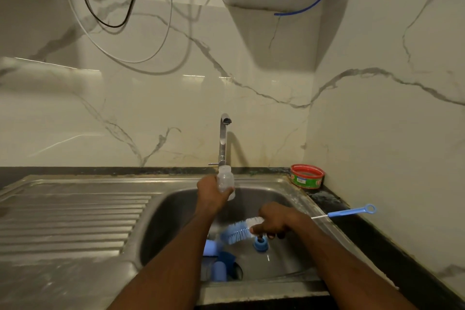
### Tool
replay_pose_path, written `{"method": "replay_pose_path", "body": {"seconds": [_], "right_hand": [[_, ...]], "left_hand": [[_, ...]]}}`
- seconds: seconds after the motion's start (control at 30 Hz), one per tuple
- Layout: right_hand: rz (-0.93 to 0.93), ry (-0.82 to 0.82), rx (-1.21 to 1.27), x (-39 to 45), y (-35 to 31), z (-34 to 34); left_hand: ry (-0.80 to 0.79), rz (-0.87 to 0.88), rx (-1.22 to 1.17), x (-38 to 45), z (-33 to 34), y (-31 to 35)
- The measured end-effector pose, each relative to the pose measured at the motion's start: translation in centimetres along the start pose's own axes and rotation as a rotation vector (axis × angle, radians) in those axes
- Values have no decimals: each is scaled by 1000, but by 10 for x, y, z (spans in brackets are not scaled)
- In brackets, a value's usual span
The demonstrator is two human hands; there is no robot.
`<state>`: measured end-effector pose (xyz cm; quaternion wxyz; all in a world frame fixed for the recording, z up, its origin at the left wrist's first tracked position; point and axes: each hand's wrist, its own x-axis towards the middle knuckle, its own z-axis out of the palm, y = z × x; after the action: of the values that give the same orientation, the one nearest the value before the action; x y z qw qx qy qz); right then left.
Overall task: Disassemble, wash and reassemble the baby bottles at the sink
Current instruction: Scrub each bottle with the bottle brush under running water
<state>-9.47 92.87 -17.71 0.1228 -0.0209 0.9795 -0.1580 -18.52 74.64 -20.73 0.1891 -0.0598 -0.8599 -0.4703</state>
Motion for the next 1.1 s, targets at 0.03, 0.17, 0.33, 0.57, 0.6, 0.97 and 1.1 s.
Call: {"method": "replay_pose_path", "body": {"seconds": [0.03, 0.17, 0.33, 0.57, 0.6, 0.97, 1.1], "right_hand": [[2, -1, 1, -1, 0, 0], [-3, -6, 2, -2, 0, 0], [-8, -8, 5, -1, -1, 1], [-27, -23, 0, -3, 0, 0], [-29, -21, -1, -3, 0, 0], [-35, -27, 7, -4, -1, 0], [-35, -28, -4, -6, -1, -1]], "left_hand": [[-1, -3, 4, 0, 0, -1], [1, -8, 73, -4, -2, -2], [-4, -42, 110, -4, -5, -3], [-13, -45, 120, -3, -5, -4], [1, -44, 86, -3, -6, -3], [-85, -71, 126, -2, -2, -8], [-10, -46, 80, 0, -3, -9]]}}
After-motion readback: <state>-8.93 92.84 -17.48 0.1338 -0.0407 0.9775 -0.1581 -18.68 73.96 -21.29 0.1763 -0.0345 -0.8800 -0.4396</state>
